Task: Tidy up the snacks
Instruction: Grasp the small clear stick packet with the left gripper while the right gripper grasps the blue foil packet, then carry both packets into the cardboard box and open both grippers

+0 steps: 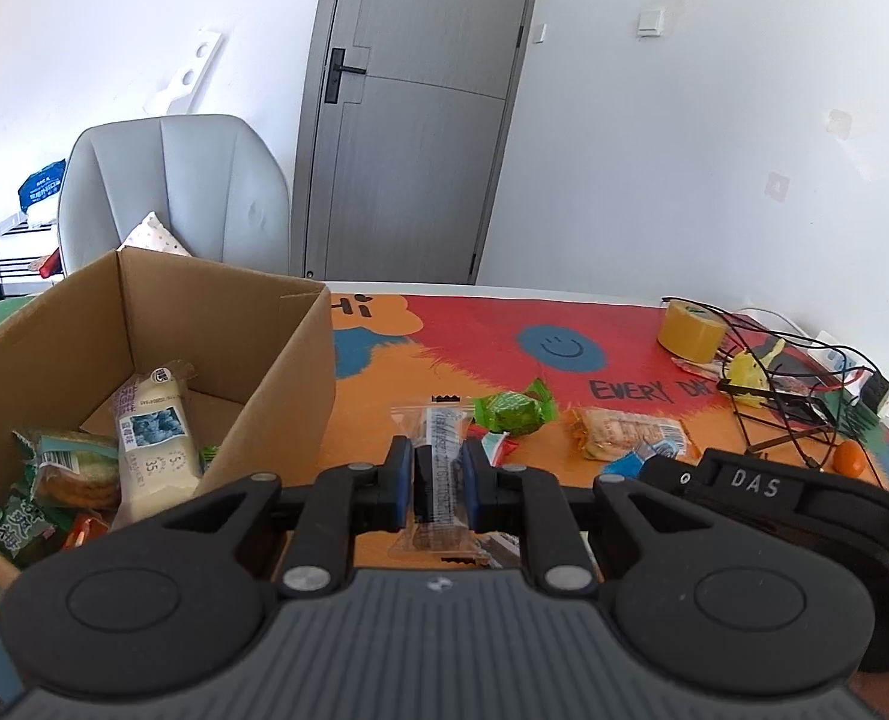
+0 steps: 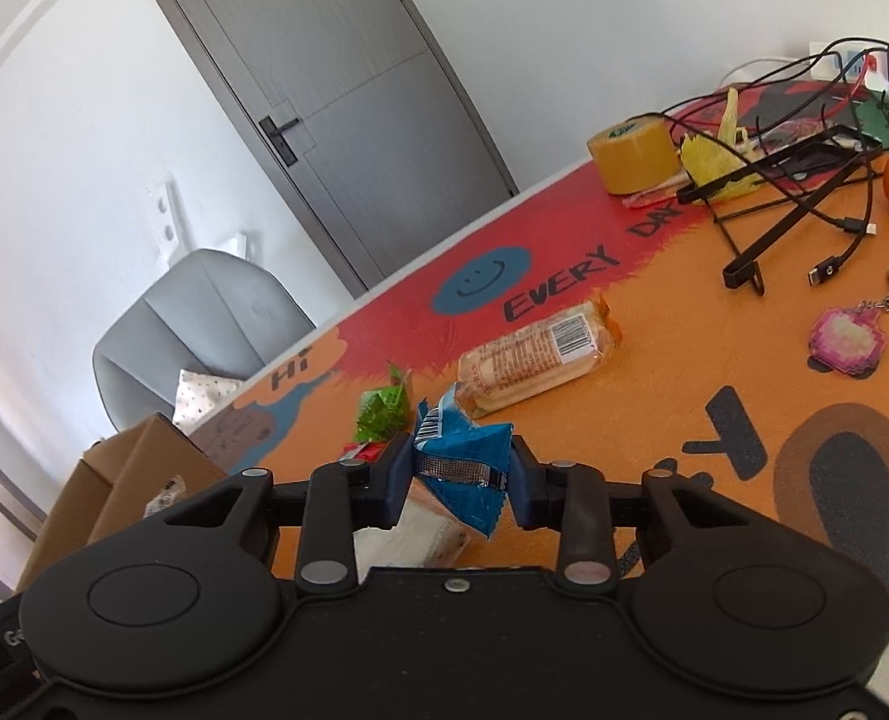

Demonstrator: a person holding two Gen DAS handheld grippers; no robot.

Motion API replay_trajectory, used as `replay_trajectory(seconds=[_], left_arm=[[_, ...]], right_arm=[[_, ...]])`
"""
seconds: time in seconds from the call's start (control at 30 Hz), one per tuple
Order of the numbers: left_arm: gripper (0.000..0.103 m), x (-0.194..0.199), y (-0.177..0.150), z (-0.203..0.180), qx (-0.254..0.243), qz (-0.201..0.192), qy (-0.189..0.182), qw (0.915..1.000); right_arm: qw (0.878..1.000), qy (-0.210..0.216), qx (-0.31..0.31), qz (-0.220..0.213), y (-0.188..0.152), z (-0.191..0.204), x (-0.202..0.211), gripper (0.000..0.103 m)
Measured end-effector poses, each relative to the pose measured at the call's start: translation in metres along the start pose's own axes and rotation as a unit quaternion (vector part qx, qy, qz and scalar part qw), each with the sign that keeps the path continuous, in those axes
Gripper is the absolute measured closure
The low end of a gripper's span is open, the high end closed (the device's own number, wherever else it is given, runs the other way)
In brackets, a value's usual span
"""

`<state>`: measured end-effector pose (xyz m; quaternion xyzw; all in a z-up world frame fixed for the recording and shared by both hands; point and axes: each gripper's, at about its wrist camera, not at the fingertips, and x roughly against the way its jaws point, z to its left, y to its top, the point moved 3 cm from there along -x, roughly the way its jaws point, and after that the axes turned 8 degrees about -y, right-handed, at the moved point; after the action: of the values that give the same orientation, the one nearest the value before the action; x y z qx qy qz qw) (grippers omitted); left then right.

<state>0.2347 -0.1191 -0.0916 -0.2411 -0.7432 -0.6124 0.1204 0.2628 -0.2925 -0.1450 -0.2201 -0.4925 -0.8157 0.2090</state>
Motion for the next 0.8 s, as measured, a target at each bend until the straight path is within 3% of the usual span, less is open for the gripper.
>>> replay_trajectory(seconds=[0.47,0.8], left_arm=[[0.087,0.033,0.001,-0.001,0.001,-0.028,-0.014,0.9995],[0.087,0.065,0.01,0.011,0.01,-0.062,-0.005,0.998]], right_arm=[[0.999,0.017,0.007,-0.035,-0.005,0.009,0.041,0.069],[0.997,0.045,0.037,-0.052,-0.01,0.04,0.062,0.069]])
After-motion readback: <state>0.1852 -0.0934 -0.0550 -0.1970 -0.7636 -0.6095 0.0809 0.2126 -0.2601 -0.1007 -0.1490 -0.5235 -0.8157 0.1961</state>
